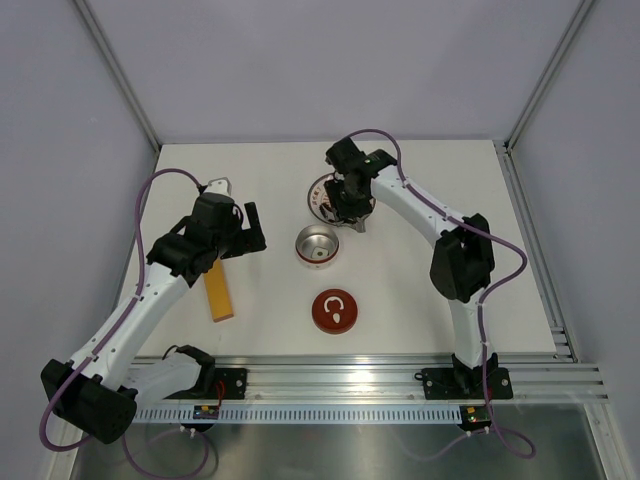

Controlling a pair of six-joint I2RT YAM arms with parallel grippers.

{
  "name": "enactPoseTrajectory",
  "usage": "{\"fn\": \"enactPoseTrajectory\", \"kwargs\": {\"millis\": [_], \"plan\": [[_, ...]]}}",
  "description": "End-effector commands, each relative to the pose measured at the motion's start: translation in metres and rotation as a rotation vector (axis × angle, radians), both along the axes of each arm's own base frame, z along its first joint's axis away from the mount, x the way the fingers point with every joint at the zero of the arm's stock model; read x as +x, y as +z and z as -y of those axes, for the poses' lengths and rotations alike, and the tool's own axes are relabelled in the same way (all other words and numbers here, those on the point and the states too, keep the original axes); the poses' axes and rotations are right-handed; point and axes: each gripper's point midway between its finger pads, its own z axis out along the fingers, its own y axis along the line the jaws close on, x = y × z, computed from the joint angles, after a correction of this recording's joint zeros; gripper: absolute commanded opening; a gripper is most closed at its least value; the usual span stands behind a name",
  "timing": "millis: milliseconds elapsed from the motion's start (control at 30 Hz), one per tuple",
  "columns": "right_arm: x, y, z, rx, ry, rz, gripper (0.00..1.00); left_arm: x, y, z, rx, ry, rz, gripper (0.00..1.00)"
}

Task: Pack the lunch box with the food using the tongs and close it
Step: Pick up the fake food from the plate.

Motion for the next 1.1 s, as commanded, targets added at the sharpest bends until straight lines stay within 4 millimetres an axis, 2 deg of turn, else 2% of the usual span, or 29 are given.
{"fn": "enactPoseTrajectory", "kwargs": {"millis": [0,200,333,700,1000,1067], "plan": [[0.007,0.004,-0.008,0.032,0.033,0.022,0.52,0.008,0.011,-0.002,-0.004,0.021,0.044,0.99],[0.011,-0.002,-0.006,0.024,0.023,0.019,0.53,0.008,0.011,-0.003,-0.003,0.024,0.043,0.99],[0.017,-0.007,-0.002,0.021,0.005,0.019,0.49,0.008,0.013,-0.002,-0.003,0.024,0.046,0.99],[0.033,0.000,0.009,0.017,-0.054,0.055,0.46,0.007,0.014,-0.004,-0.003,0.029,0.046,0.99],[0.033,0.018,0.005,0.069,-0.053,0.096,0.28,0.008,0.015,-0.003,-0.005,0.026,0.048,0.99],[0.034,0.021,0.004,0.075,-0.056,0.109,0.27,0.008,0.015,-0.003,-0.006,0.025,0.047,0.99]]}}
